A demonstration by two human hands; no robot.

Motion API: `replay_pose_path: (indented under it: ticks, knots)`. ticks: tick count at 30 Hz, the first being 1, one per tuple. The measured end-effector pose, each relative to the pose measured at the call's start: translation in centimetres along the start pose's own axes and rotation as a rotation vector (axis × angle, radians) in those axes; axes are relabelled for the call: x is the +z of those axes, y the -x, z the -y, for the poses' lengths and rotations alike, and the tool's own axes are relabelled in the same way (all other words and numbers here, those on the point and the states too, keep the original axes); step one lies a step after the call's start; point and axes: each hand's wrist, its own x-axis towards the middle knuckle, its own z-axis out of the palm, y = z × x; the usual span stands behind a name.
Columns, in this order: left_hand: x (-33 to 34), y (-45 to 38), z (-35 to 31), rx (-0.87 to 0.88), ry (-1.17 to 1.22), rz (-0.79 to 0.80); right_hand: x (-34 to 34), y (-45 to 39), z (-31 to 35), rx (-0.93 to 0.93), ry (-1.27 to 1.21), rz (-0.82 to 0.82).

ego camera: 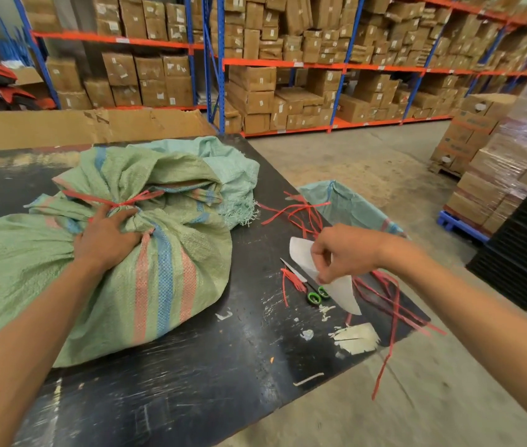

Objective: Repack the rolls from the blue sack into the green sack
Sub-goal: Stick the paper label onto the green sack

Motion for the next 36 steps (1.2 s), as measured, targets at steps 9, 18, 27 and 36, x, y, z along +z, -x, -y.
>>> replay_pose_path:
  ticks: [9,18,27,36]
  knots:
    - [-2.5,-1.2,1.3,0.081,-0.131,0.062,4.2,-3.7,4.5,-0.161,-0.584,-0.262]
    - [-8.6,-5.0,3.7,-0.027,-0.109,-0.314,5.5,-6.9,14.9,-0.181,-0.771,-0.583]
    - [-13.3,-10.6,8.1,0.359,-0.230,-0.255,6.2,-12.9,26.3,-0.251,-0.140,-0.867]
    - [-13.3,-12.9,10.9,0.542,-0.259,-0.098,6.0,-17.9,30.9,-0.132,0.054,-0.717]
